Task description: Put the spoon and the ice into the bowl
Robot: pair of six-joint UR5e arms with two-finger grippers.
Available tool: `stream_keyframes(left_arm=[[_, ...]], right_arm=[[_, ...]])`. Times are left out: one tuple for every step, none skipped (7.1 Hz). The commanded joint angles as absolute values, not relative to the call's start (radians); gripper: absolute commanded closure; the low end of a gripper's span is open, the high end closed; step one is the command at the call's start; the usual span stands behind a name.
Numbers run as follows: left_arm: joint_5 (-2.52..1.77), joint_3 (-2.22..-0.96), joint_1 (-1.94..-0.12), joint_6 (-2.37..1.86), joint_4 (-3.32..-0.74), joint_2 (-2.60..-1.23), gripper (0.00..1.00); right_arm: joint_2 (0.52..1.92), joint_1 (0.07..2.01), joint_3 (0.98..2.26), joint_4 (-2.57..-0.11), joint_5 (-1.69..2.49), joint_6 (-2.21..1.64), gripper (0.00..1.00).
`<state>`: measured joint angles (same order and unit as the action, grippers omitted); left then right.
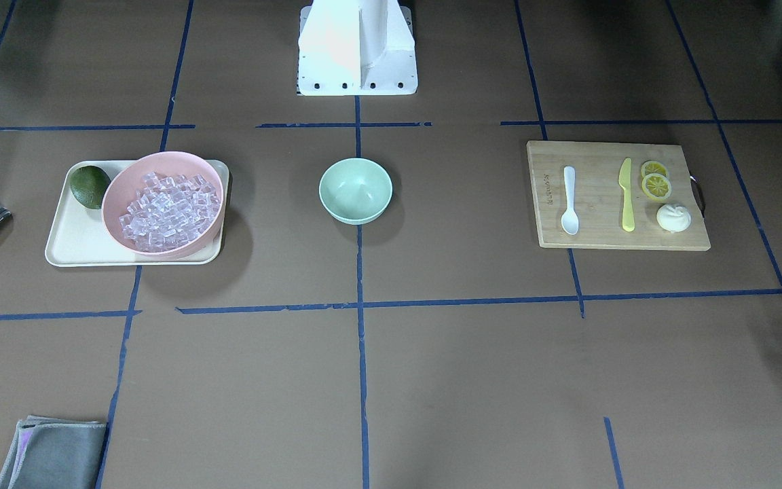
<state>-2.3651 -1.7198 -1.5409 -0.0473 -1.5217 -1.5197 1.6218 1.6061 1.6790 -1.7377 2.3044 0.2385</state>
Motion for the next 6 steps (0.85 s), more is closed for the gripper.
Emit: stream_keyframes(left_arm=[[-2.353,-1.738,-1.536,-0.022,-1.555,-1.490,0.00],[-2.356,-1.741,-1.532,-0.021,-1.554,-1.483,0.00],[-2.355,-1.724,-1.529,-0.025,-1.552,-1.483,0.00],[-2.359,-1.732,-1.529,-0.028,-1.554,-1.483,0.00],[-2.358,-1.717,-1.529,-0.023,-1.560,-1.477,0.00],[-2.359,-1.744,-1.531,-0.025,-1.575,-1.433,0.00]], right_arm=[[1.624,1.605,1.680,-1.736,2.315,0.236,0.00],[1.624,1.605,1.680,-1.736,2.322,0.236,0.00],[1.624,1.602,1.680,-1.736,2.330,0.238,0.00],[1.623,1.601,1.681,-1.735,2.332,0.236,0.00],[1.624,1.598,1.678,-1.735,2.332,0.236,0.00],[1.624,1.588,1.678,-1.736,2.332,0.236,0.00]])
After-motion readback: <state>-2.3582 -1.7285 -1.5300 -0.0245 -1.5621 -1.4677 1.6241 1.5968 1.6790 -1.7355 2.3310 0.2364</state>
